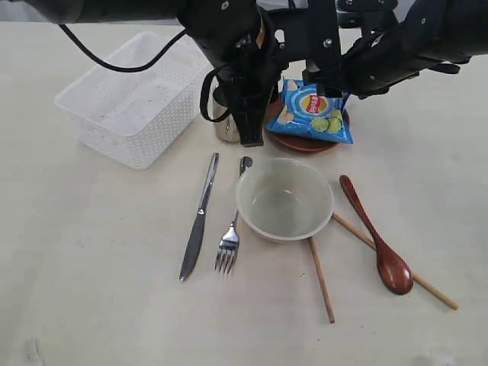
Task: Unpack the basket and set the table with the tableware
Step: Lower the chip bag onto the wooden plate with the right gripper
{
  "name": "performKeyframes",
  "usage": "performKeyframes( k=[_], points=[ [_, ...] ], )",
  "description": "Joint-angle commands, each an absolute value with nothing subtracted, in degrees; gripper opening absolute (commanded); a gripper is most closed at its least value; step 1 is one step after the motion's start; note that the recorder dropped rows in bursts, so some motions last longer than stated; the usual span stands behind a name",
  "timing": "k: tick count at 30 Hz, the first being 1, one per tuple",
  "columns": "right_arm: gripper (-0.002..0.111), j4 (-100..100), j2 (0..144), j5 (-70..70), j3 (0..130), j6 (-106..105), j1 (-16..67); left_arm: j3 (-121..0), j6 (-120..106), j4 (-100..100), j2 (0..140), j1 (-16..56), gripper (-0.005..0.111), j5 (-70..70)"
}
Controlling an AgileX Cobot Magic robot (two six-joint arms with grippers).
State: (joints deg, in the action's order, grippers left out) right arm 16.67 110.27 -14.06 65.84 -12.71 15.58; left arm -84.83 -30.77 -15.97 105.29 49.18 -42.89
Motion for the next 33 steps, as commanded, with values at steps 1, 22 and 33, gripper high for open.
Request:
performKeyframes(
  k=[1, 22, 33],
  points=[
    [0.026, 16.5, 108.3, -14.4, 65.9, -13.3, 15.6, -85.0, -23.0, -14.9, 101.1, 44.1, 0.004, -43.4],
    [0.000, 16.7, 116.7, -10.9, 65.9, -14.7, 20.0, -64.3, -22.7, -0.8, 84.5, 29.2, 0.000, -19.0],
    [0.000, 17.1, 104.5, -16.7, 65.9, -14.2, 20.8, -61.7, -22.7, -1.0, 79.7, 29.2, 0.000, -18.3]
  ],
)
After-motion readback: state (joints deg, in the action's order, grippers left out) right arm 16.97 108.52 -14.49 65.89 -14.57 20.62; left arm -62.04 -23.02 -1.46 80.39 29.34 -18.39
